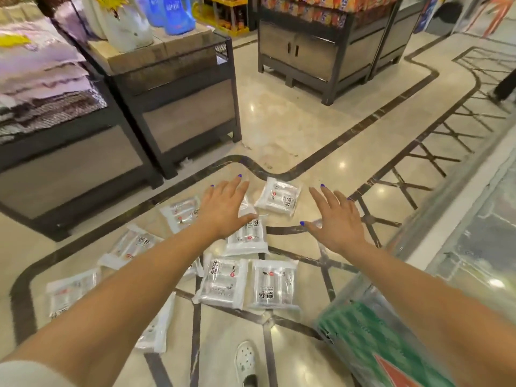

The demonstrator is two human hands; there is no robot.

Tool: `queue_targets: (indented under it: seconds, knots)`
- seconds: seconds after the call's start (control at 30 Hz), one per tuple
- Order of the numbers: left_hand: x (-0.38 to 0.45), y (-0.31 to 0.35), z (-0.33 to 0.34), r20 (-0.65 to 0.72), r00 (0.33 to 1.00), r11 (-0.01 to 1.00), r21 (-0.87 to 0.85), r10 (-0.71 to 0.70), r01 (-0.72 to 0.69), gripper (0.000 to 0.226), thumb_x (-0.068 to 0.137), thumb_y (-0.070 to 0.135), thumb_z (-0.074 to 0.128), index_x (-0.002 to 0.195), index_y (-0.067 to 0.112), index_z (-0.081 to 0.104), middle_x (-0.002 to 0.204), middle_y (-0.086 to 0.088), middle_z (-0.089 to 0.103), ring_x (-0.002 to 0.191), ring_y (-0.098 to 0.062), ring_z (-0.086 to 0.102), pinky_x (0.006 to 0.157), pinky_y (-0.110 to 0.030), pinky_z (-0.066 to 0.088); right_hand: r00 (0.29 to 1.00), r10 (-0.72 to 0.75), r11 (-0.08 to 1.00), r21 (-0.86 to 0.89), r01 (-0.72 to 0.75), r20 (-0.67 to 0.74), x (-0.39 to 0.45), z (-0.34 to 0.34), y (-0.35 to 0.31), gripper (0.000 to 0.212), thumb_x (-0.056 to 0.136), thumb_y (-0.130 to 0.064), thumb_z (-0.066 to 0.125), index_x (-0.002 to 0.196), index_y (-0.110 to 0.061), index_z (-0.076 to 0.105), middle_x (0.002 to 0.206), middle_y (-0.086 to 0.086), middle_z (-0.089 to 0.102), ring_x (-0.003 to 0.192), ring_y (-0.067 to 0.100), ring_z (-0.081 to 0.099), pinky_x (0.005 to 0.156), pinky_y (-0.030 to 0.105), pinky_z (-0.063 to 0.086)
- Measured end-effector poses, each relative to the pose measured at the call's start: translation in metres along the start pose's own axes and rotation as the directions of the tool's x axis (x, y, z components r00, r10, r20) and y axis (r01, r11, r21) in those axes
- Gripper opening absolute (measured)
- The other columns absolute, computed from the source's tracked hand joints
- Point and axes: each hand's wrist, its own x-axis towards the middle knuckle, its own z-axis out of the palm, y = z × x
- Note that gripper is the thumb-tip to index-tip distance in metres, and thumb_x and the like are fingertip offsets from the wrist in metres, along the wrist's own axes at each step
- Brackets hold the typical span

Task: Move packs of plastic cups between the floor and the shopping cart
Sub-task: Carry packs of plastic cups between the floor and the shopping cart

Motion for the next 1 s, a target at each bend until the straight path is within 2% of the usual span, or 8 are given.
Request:
queue_targets:
  seconds: [0.33, 0.53, 0.67, 0.77, 0.9, 1.0]
  knots:
    - [0.089, -0.025, 0.085, 0.187, 0.979, 0.996, -0.052, 0.085, -0.076, 0.086, 0.091, 0.069, 0.037, 0.155, 0.023, 0.003, 0.164, 0.0, 0.003, 0.148, -0.029, 0.012, 0.118, -0.049, 0.015, 0.976, 0.186, 0.976, 0.097, -0.197, 0.118, 0.073, 0.084, -0.001, 0.079, 0.09, -0.062, 0.048, 0.154, -0.04, 0.007, 0.164, 0.0, 0.012, 0.149, 0.03, 0.011, 0.119, 0.045, 0.016]
    - [0.121, -0.023, 0.172, 0.173, 0.983, 0.991, -0.129, 0.059, -0.037, 0.084, 0.092, 0.067, 0.037, 0.155, 0.02, 0.01, 0.163, -0.003, 0.012, 0.146, -0.029, 0.019, 0.118, -0.047, 0.02, 0.962, 0.224, 0.961, 0.127, -0.245, 0.158, 0.102, 0.168, 0.013, 0.082, 0.089, -0.064, 0.049, 0.155, -0.036, 0.008, 0.163, 0.002, 0.015, 0.149, 0.029, 0.015, 0.12, 0.046, 0.02]
    - [0.112, -0.018, 0.277, 0.215, 0.977, 0.983, -0.177, -0.017, 0.056, 0.081, 0.092, 0.064, 0.041, 0.154, 0.018, 0.016, 0.161, -0.004, 0.019, 0.145, -0.026, 0.024, 0.115, -0.043, 0.023, 0.932, 0.298, 0.921, 0.192, -0.338, 0.207, 0.094, 0.265, 0.028, 0.083, 0.089, -0.066, 0.046, 0.155, -0.034, 0.007, 0.163, 0.002, 0.014, 0.149, 0.029, 0.016, 0.12, 0.046, 0.017]
    - [0.111, -0.014, 0.364, 0.242, 0.97, 0.985, -0.163, -0.019, 0.06, 0.08, 0.092, 0.065, 0.039, 0.154, 0.019, 0.017, 0.161, -0.002, 0.018, 0.145, -0.024, 0.025, 0.115, -0.042, 0.022, 0.92, 0.306, 0.918, 0.18, -0.354, 0.246, 0.085, 0.355, 0.042, 0.087, 0.085, -0.074, 0.037, 0.155, -0.034, 0.006, 0.164, 0.001, 0.013, 0.149, 0.028, 0.015, 0.12, 0.047, 0.017]
    - [0.123, -0.005, 0.481, 0.266, 0.963, 0.977, -0.196, -0.029, 0.084, 0.081, 0.092, 0.065, 0.039, 0.154, 0.019, 0.016, 0.161, -0.002, 0.018, 0.145, -0.024, 0.025, 0.116, -0.043, 0.022, 0.875, 0.356, 0.884, 0.185, -0.429, 0.328, 0.08, 0.481, 0.054, 0.09, 0.086, -0.073, 0.042, 0.156, -0.032, 0.003, 0.164, 0.002, 0.011, 0.149, 0.026, 0.014, 0.121, 0.045, 0.017]
    - [0.127, 0.001, 0.573, 0.288, 0.956, 0.963, -0.237, -0.053, 0.125, 0.083, 0.091, 0.065, 0.042, 0.154, 0.019, 0.015, 0.161, -0.002, 0.02, 0.145, -0.023, 0.025, 0.117, -0.042, 0.022, 0.845, 0.36, 0.878, 0.161, -0.45, 0.396, 0.079, 0.58, 0.06, 0.094, 0.083, -0.077, 0.039, 0.155, -0.034, -0.003, 0.164, 0.002, 0.008, 0.15, 0.027, 0.012, 0.121, 0.045, 0.016]
